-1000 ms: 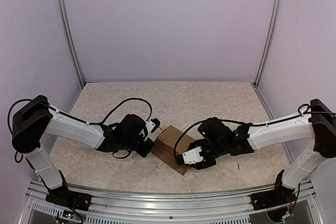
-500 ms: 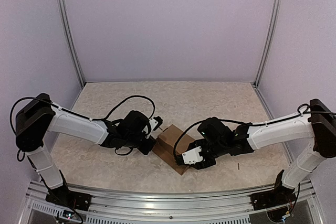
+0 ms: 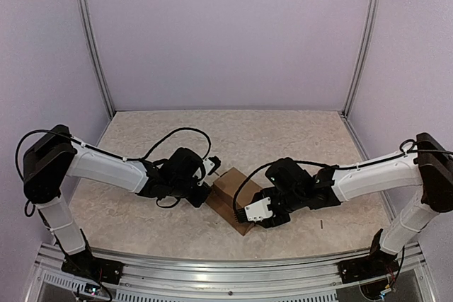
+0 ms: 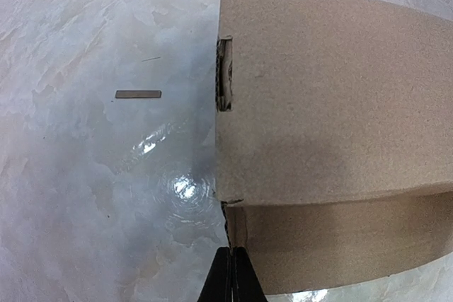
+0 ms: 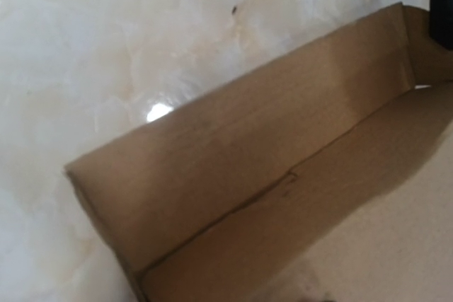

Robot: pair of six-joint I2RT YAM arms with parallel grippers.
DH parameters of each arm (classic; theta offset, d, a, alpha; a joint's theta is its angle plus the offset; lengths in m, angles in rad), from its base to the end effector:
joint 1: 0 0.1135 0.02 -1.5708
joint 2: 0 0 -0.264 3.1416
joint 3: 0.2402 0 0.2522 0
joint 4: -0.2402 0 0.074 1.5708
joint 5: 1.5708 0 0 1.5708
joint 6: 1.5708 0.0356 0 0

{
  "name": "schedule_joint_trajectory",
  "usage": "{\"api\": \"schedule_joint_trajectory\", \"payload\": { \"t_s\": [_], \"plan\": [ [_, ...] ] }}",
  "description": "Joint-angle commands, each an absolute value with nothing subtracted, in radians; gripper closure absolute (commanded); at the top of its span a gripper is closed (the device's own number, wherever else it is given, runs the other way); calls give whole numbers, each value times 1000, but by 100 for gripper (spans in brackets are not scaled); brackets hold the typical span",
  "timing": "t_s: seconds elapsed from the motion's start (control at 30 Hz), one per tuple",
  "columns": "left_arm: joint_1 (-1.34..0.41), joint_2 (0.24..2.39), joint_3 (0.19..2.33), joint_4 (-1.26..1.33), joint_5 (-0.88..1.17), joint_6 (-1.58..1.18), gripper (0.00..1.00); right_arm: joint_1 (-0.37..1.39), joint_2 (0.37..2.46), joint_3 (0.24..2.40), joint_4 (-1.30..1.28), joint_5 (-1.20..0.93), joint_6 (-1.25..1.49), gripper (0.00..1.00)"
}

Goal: Fold the paper box

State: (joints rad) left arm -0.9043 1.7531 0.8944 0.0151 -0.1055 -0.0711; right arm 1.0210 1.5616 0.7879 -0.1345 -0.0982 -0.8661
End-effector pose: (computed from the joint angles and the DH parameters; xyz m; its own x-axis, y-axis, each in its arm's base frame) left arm 0.2169 -0.2697 0.1452 -0.5131 0.5381 -0.6687 0.7037 0.7098 0.0312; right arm 0.1548 0.2594 0.1630 0.4035 -0.7924 -0.4574 -0.8839 -0.2085 -0.4186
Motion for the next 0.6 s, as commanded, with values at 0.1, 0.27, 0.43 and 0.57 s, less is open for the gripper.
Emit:
{"api": "schedule_joint_trajectory", "payload": {
  "t_s": [0.1,0.27,0.43,0.57],
  "plan": [
    [-910,1710,833,60,-64,-52,100,1029,1612,771,-193,-100,-855,47],
    [-905,1714,830,76,-98,-54,91,1030,1615,770,-196,-101,-862,47],
    [-900,1755,863,92,-86,-55,87,1029,1615,770,-199,-101,-864,47],
    [-896,1774,872,92,-77,-60,93,1029,1612,769,-202,-100,-864,47]
  ]
}}
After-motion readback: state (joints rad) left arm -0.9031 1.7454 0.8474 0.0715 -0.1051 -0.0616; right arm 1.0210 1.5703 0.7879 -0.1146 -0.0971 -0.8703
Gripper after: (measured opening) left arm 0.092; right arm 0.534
